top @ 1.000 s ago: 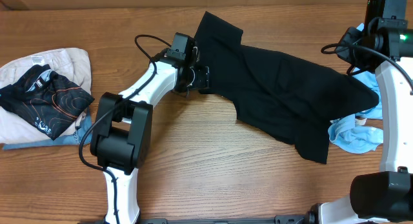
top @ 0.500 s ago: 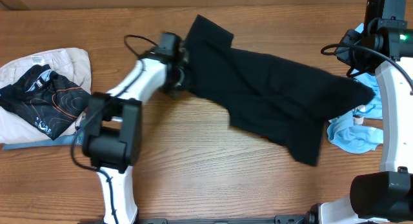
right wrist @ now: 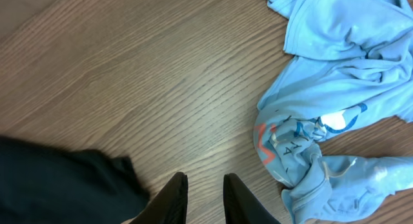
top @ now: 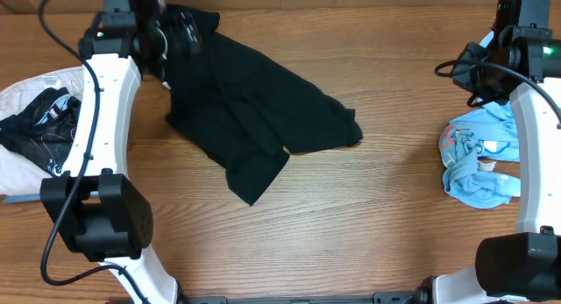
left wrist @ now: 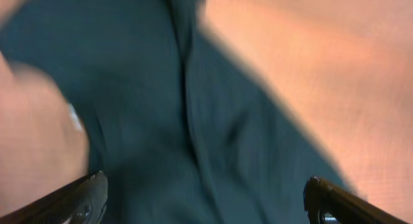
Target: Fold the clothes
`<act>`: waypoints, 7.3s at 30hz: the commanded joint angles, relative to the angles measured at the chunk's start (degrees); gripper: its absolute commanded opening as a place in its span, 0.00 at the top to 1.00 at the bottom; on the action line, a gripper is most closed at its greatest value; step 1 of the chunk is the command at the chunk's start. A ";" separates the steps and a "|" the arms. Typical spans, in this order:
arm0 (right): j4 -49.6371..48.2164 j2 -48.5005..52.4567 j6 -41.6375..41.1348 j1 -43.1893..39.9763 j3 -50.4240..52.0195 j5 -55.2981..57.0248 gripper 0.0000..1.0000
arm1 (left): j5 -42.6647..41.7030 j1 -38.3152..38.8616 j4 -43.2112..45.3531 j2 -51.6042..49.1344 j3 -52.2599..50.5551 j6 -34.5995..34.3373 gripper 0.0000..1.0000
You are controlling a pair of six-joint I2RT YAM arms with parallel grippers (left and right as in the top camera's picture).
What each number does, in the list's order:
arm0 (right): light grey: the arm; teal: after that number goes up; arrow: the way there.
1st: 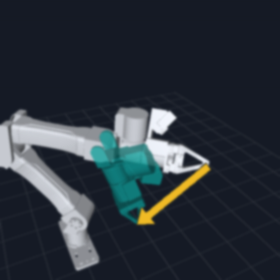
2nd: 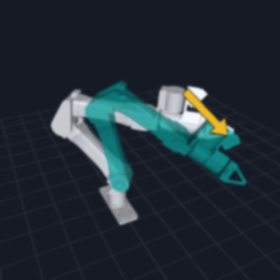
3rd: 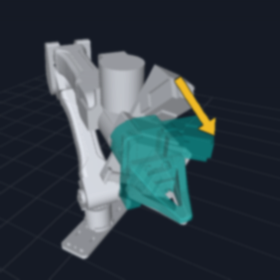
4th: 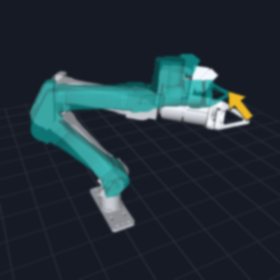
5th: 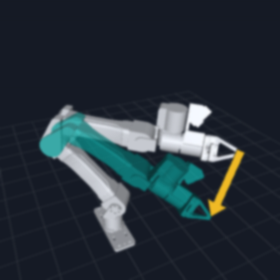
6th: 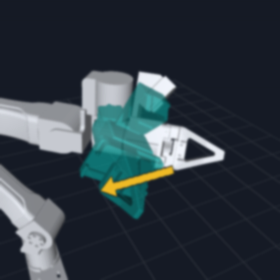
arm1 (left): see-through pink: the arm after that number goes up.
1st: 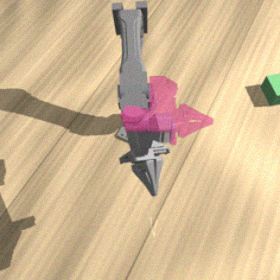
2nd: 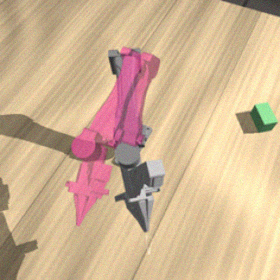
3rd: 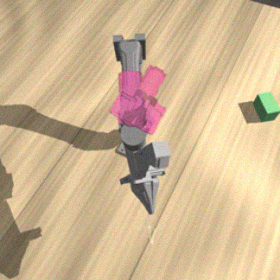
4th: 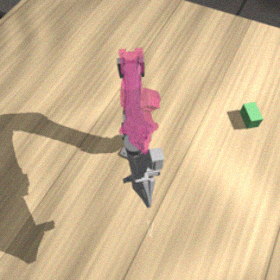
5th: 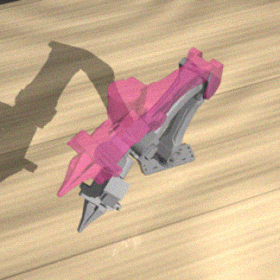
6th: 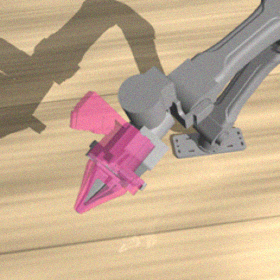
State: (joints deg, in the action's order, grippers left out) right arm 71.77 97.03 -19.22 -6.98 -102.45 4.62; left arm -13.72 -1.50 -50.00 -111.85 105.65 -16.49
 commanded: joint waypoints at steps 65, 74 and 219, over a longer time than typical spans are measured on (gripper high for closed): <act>-20.52 2.27 30.32 30.64 26.03 -21.88 0.64 | 7.48 12.74 -20.63 14.27 6.03 -1.66 0.96; -26.23 4.94 32.70 40.13 26.01 -21.20 0.36 | 7.76 12.72 -19.74 14.27 6.14 -1.66 0.96; -9.90 16.00 9.97 7.58 -36.04 4.63 0.90 | -4.07 -2.80 15.06 -0.72 30.84 1.07 0.96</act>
State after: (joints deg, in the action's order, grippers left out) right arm 64.40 116.81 -6.79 1.41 -136.35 6.76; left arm -13.32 -2.61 -40.84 -114.93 134.54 -11.86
